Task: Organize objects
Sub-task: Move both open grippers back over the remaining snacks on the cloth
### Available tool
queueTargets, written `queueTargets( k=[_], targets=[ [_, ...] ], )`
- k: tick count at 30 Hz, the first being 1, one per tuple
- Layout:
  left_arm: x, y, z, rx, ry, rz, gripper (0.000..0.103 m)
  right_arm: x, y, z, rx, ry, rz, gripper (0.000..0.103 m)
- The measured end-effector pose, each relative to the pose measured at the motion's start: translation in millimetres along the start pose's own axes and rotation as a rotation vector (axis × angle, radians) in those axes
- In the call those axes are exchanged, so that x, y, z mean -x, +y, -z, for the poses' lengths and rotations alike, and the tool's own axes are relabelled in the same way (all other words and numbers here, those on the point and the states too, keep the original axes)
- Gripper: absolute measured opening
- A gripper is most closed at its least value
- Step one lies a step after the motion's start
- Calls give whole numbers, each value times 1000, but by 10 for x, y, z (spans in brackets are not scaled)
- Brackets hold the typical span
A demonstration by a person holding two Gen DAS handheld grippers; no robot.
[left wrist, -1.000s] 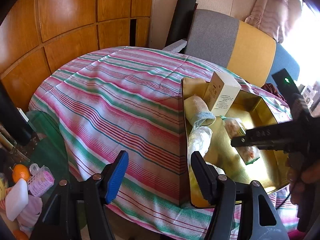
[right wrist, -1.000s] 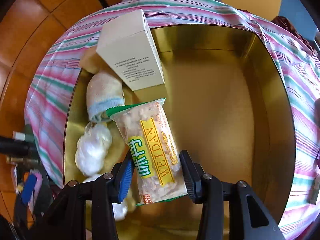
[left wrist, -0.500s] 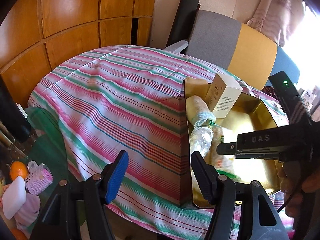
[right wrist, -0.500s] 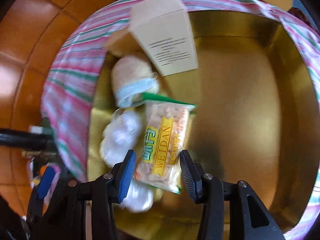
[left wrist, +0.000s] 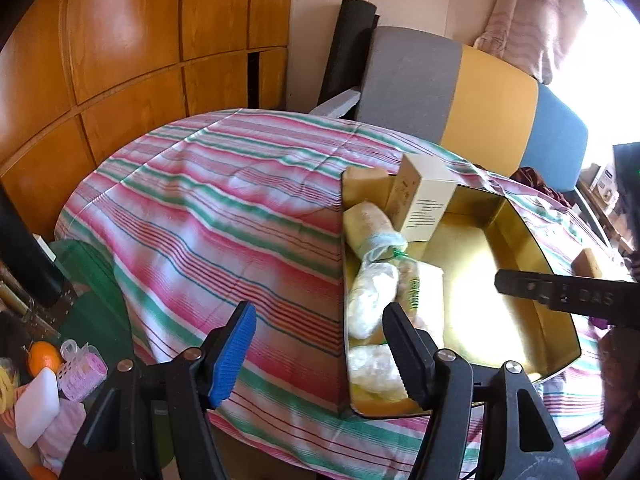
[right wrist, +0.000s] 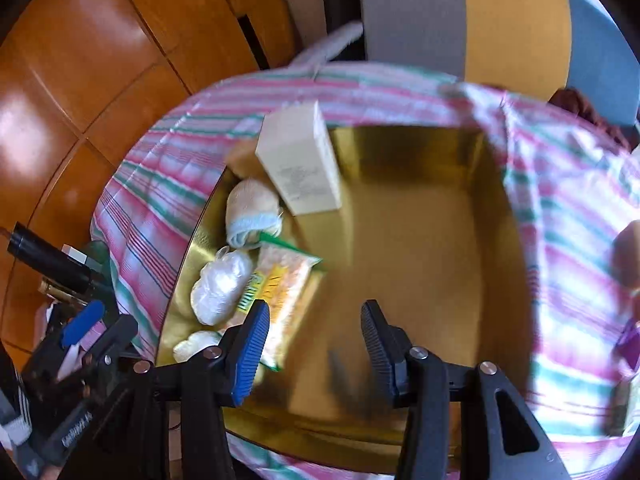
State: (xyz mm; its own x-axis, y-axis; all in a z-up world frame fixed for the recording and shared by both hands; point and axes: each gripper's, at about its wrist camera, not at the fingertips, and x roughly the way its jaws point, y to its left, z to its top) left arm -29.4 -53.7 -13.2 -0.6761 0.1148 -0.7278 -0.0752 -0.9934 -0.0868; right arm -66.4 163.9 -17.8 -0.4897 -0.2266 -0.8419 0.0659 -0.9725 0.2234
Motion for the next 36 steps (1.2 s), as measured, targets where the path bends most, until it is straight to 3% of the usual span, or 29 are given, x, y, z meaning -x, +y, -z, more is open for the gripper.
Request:
queueTargets(
  k=[7, 11, 18, 29, 36],
  targets=[
    [64, -249, -16, -63, -10, 15, 69, 403, -378, 154, 17, -91, 53, 49],
    [120, -395, -23, -101, -27, 24, 78, 583, -657, 218, -11, -126, 90, 50],
    [154, -745, -72, -185, -44, 56, 79, 860, -1303, 293, -114, -176, 176, 53],
    [98, -1464, -121, -331, -37, 126, 79, 1357, -2488, 469, -286, -225, 389, 53],
    [51, -1982, -247, -384, -8, 244, 79, 1510, -3219, 687, -452, -223, 493, 54]
  ],
)
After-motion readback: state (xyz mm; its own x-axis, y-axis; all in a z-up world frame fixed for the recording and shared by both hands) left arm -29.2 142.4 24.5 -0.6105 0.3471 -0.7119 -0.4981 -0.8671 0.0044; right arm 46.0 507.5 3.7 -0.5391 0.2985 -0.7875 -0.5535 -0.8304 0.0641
